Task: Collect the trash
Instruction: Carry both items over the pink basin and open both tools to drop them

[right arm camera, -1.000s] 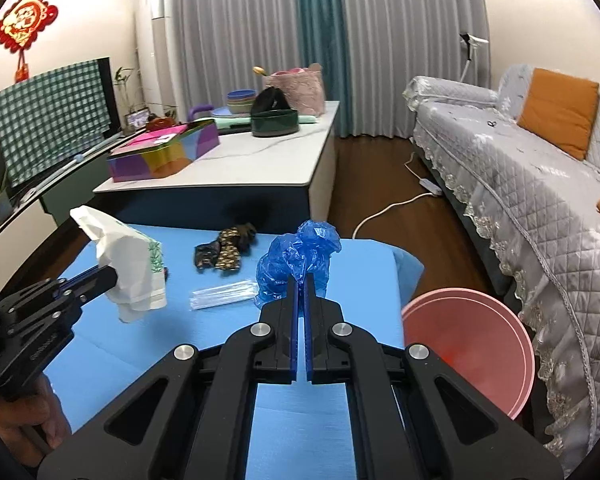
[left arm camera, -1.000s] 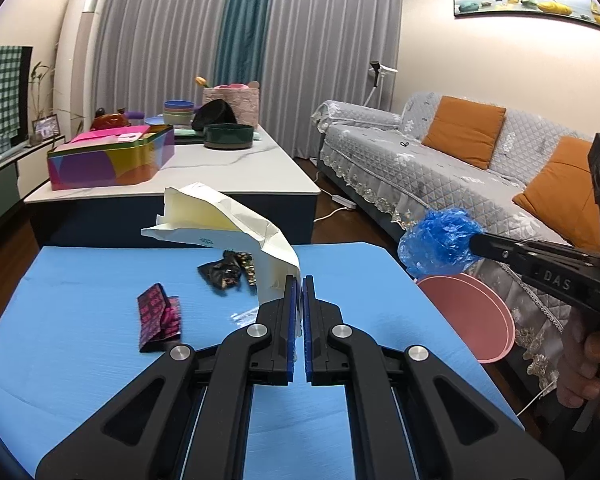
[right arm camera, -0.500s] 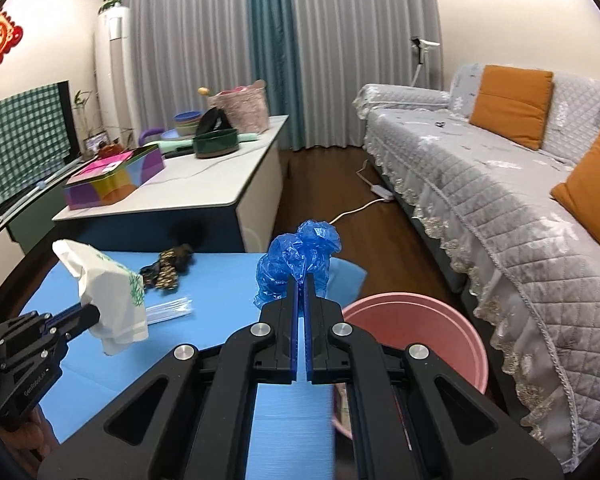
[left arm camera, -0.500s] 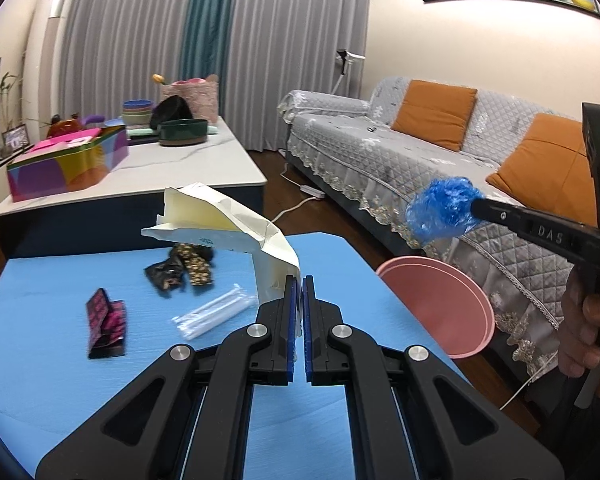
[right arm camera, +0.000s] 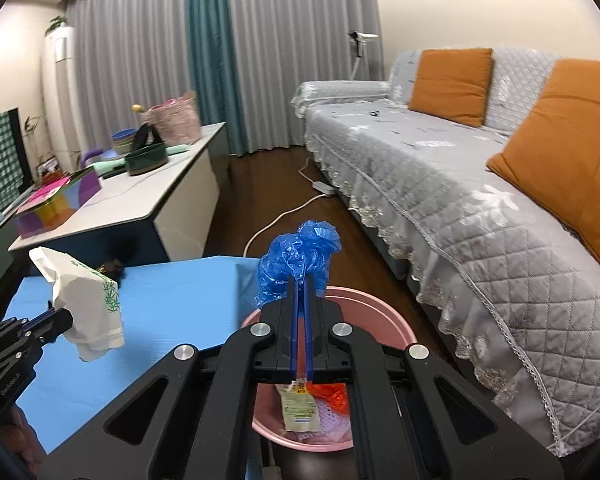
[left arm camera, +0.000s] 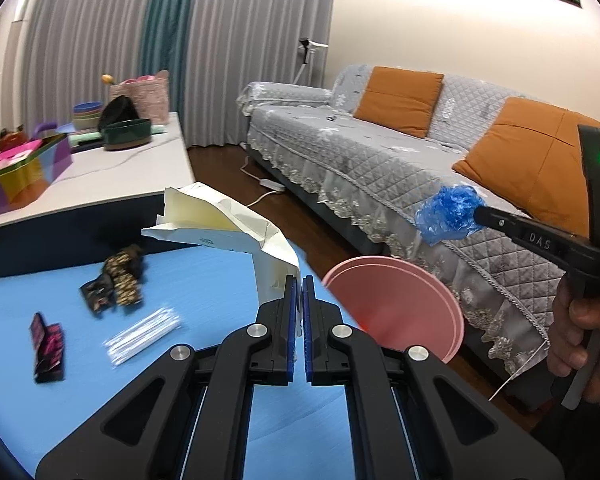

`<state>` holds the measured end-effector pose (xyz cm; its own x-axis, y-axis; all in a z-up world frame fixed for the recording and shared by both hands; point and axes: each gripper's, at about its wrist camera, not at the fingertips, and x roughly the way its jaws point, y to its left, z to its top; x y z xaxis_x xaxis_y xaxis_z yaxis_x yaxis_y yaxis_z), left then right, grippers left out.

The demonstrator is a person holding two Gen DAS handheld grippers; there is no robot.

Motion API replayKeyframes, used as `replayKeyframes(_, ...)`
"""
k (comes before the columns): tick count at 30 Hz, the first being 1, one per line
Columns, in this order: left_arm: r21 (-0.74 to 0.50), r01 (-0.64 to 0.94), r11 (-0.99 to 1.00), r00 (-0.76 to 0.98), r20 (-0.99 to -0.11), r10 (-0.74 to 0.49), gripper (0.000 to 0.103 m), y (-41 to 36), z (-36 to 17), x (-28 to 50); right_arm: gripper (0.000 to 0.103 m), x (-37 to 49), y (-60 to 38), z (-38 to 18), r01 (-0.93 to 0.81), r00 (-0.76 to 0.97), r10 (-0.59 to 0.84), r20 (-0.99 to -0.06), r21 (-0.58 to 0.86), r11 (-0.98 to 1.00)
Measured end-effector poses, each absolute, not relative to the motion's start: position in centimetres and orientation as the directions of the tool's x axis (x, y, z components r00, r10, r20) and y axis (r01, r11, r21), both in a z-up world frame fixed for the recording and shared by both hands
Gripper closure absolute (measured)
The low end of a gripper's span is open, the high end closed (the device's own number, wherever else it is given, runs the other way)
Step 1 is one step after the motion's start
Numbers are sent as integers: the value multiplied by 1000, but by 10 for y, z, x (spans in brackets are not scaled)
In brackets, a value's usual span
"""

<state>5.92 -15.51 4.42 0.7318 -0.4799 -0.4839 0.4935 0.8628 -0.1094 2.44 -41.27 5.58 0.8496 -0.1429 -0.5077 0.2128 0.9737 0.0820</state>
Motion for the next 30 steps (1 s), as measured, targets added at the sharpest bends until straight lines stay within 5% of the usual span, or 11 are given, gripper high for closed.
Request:
replayKeyframes(16, -130, 621, 773, 650, -465, -601, 100, -241, 48, 94, 100, 40, -450, 39, 283, 824, -180, -537, 115, 952)
replayKeyframes(30, -153, 692, 706, 542, -537, -647, 100, -290, 13, 110, 100, 46, -470, 24, 326, 792, -209, -574, 107, 939)
